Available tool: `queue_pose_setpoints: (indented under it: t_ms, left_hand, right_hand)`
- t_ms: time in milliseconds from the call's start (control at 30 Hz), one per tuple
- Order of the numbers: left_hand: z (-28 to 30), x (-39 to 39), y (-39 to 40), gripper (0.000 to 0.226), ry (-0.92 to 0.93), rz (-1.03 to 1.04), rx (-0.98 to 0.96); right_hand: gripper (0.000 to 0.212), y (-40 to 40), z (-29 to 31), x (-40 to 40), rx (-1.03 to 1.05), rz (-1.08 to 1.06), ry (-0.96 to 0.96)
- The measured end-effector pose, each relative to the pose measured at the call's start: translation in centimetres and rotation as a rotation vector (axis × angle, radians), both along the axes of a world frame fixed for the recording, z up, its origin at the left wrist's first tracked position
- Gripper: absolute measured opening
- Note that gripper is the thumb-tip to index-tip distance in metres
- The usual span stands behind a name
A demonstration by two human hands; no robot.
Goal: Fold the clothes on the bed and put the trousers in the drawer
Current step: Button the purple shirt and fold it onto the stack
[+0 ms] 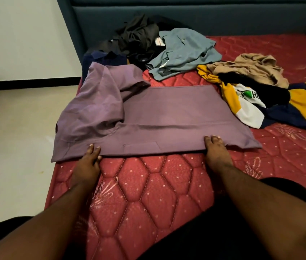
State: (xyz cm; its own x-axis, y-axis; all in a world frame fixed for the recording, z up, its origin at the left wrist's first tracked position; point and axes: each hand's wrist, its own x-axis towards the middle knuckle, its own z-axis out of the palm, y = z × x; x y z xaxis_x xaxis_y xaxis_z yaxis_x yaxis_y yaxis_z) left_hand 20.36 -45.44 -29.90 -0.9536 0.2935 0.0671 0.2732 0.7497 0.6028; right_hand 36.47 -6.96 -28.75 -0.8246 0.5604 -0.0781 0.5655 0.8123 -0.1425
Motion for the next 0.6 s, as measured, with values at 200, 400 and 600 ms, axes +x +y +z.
queue_pose_setpoints:
  t_ms: [200, 400, 600]
  left_hand:
    - [0.8, 0.3, -0.9, 0.054, -0.011, -0.067, -0.332]
    - [2.1, 5.2, -1.6, 0.048, 0.028, -0.096, -0.513]
    - [2.9, 11.1, -3.8, 0.045, 0.031, -0.145, -0.613]
  right_hand:
    - [0.061, 0.9, 2.1, 1.4, 0.028, -0.042, -0.136]
    - [0.038, 0.6, 4.2, 3.0, 0.007, -0.088, -0.325]
    - [0.047, 0.3, 6.2, 5.3, -0.087, -0.136, -0.455]
